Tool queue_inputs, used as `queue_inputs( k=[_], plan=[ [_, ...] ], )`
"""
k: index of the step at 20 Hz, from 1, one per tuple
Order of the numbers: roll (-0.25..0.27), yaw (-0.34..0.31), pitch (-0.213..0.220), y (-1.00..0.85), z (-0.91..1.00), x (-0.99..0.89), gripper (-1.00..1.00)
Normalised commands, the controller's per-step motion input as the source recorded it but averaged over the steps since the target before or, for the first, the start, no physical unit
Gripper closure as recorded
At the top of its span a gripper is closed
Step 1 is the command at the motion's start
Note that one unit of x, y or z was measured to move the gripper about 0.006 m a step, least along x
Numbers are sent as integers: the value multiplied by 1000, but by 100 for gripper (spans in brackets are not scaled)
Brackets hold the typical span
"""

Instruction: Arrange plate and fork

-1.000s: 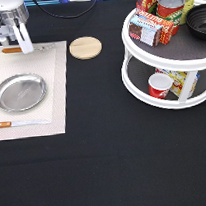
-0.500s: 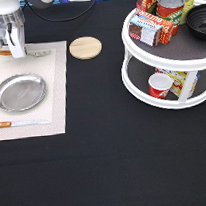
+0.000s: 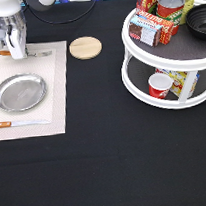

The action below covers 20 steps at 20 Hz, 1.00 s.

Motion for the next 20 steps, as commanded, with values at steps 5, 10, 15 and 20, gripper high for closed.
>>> queue_inputs(
  k=[5, 10, 15, 20],
  plan=[
    [-4, -22, 2, -1, 6, -5, -100],
    [-9, -6, 20, 90, 461, 41, -100],
    [-97, -1, 41, 427, 987, 283, -100],
    [-171, 5, 63, 647, 982, 279, -100]
  ],
)
